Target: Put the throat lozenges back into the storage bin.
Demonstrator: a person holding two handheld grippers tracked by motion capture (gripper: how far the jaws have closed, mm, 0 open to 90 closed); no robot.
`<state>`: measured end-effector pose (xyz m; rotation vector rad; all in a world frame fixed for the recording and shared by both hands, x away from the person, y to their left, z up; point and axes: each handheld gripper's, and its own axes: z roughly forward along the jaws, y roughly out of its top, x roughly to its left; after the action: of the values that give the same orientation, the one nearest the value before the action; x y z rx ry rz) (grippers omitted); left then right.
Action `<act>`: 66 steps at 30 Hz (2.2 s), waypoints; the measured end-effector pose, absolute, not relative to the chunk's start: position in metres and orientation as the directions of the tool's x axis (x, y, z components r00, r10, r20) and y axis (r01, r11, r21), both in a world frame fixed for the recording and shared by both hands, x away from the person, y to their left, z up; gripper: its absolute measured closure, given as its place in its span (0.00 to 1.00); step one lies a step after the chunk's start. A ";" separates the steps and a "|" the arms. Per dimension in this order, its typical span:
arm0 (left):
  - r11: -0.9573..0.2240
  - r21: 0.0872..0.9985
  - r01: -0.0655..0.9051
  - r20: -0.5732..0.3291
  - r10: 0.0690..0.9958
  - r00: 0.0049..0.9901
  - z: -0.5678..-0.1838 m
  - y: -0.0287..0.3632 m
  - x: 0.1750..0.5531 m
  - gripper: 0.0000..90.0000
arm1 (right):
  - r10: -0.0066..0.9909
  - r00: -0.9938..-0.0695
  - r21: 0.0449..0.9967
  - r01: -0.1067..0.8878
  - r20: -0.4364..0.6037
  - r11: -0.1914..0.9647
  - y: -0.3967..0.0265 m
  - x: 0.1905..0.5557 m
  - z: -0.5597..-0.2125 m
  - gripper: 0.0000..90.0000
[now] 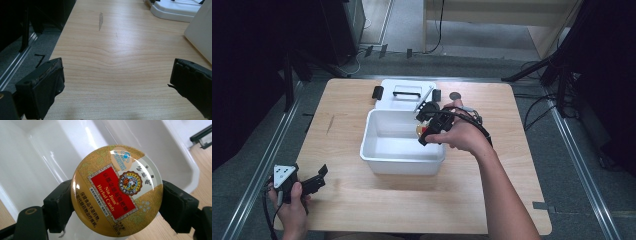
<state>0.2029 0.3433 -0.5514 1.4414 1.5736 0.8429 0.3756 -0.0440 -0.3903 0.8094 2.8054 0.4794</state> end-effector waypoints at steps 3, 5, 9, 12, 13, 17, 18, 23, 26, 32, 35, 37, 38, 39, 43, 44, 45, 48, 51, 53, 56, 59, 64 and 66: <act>0.119 0.889 0.441 -0.130 0.992 -0.006 -0.551 0.343 0.203 0.00 | 0.505 -0.860 0.362 0.449 -0.075 0.817 -0.047 0.379 -0.395 0.23; 0.120 0.890 0.441 -0.130 0.991 -0.006 -0.551 0.343 0.203 0.00 | 0.487 -0.871 0.358 0.434 -0.069 0.827 -0.049 0.380 -0.398 0.23; 0.118 0.889 0.441 -0.129 0.992 -0.006 -0.551 0.343 0.203 0.00 | 0.431 -0.897 0.319 0.382 -0.097 0.867 -0.050 0.379 -0.407 0.23; 0.119 0.889 0.442 -0.130 0.992 -0.006 -0.551 0.343 0.203 0.00 | 0.412 -0.905 0.312 0.362 -0.110 0.878 -0.049 0.378 -0.410 0.23; 0.119 0.890 0.441 -0.129 0.992 -0.007 -0.551 0.343 0.203 0.00 | 0.397 -0.910 0.308 0.347 -0.117 0.886 -0.048 0.377 -0.411 0.23; 0.119 0.889 0.442 -0.130 0.992 -0.006 -0.551 0.343 0.203 0.00 | 0.357 -0.924 0.277 0.311 -0.135 0.909 -0.045 0.375 -0.422 0.23; 0.119 0.889 0.442 -0.130 0.992 -0.006 -0.551 0.343 0.203 0.00 | 0.351 -0.926 0.268 0.306 -0.139 0.913 -0.044 0.375 -0.424 0.23; 0.121 0.889 0.443 -0.131 0.991 -0.007 -0.551 0.343 0.203 0.00 | 0.338 -0.933 0.226 0.305 -0.124 0.925 -0.041 0.375 -0.432 0.23; 0.120 0.888 0.444 -0.131 0.991 -0.006 -0.551 0.343 0.203 0.00 | 0.332 -0.934 0.205 0.302 -0.133 0.931 -0.038 0.373 -0.433 0.23; 0.122 0.888 0.443 -0.133 0.991 -0.006 -0.551 0.343 0.203 0.00 | 0.331 -0.934 0.189 0.303 -0.137 0.934 -0.036 0.373 -0.435 0.22; 0.120 0.888 0.444 -0.132 0.991 -0.006 -0.551 0.344 0.203 0.00 | 0.324 -0.936 0.188 0.296 -0.141 0.936 -0.037 0.372 -0.435 0.22; 0.123 0.889 0.442 -0.134 0.991 -0.006 -0.551 0.343 0.203 0.00 | 0.333 -0.933 0.188 0.306 -0.136 0.933 -0.037 0.372 -0.435 0.21; 0.123 0.889 0.442 -0.134 0.991 -0.006 -0.551 0.343 0.203 0.00 | 0.342 -0.930 0.185 0.315 -0.138 0.931 -0.038 0.371 -0.434 0.22; 0.123 0.889 0.442 -0.134 0.991 -0.007 -0.551 0.343 0.203 0.00 | 0.339 -0.931 0.189 0.311 -0.136 0.931 -0.039 0.372 -0.434 0.21; 0.120 0.889 0.442 -0.131 0.991 -0.006 -0.551 0.343 0.203 0.00 | 0.340 -0.930 0.197 0.311 -0.139 0.930 -0.039 0.371 -0.433 0.22; 0.119 0.888 0.443 -0.130 0.991 -0.006 -0.551 0.343 0.203 0.00 | 0.342 -0.929 0.200 0.312 -0.140 0.929 -0.039 0.371 -0.433 0.23; 0.119 0.888 0.443 -0.130 0.991 -0.006 -0.551 0.343 0.203 0.00 | 0.346 -0.928 0.208 0.315 -0.138 0.926 -0.039 0.371 -0.431 0.25; 0.120 0.889 0.442 -0.130 0.991 -0.006 -0.551 0.343 0.203 0.00 | 0.352 -0.928 0.247 0.315 -0.124 0.916 -0.039 0.369 -0.424 0.28; 0.122 0.889 0.441 -0.132 0.991 -0.008 -0.551 0.343 0.203 0.00 | 0.365 -0.925 0.279 0.324 -0.106 0.904 -0.039 0.367 -0.418 0.30; 0.119 0.889 0.442 -0.130 0.992 -0.007 -0.551 0.343 0.203 0.00 | 0.382 -0.919 0.305 0.337 -0.099 0.891 -0.040 0.366 -0.411 0.31; 0.120 0.888 0.443 -0.130 0.991 -0.007 -0.551 0.343 0.203 0.00 | 0.405 -0.909 0.342 0.352 -0.095 0.871 -0.044 0.364 -0.399 0.32; 0.119 0.888 0.443 -0.129 0.992 -0.007 -0.551 0.343 0.203 0.00 | 0.427 -0.900 0.369 0.370 -0.086 0.853 -0.049 0.362 -0.392 0.32; 0.117 0.888 0.445 -0.128 0.992 -0.005 -0.551 0.343 0.203 0.00 | 0.453 -0.888 0.411 0.384 -0.081 0.827 -0.059 0.359 -0.380 0.32; 0.118 0.888 0.444 -0.129 0.992 -0.005 -0.551 0.343 0.204 0.00 | 0.465 -0.882 0.426 0.392 -0.079 0.815 -0.063 0.358 -0.376 0.32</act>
<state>0.2035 0.3430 -0.5514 1.4452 1.5742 0.8409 0.3578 -0.0632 -0.3756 0.6717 2.8196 0.6041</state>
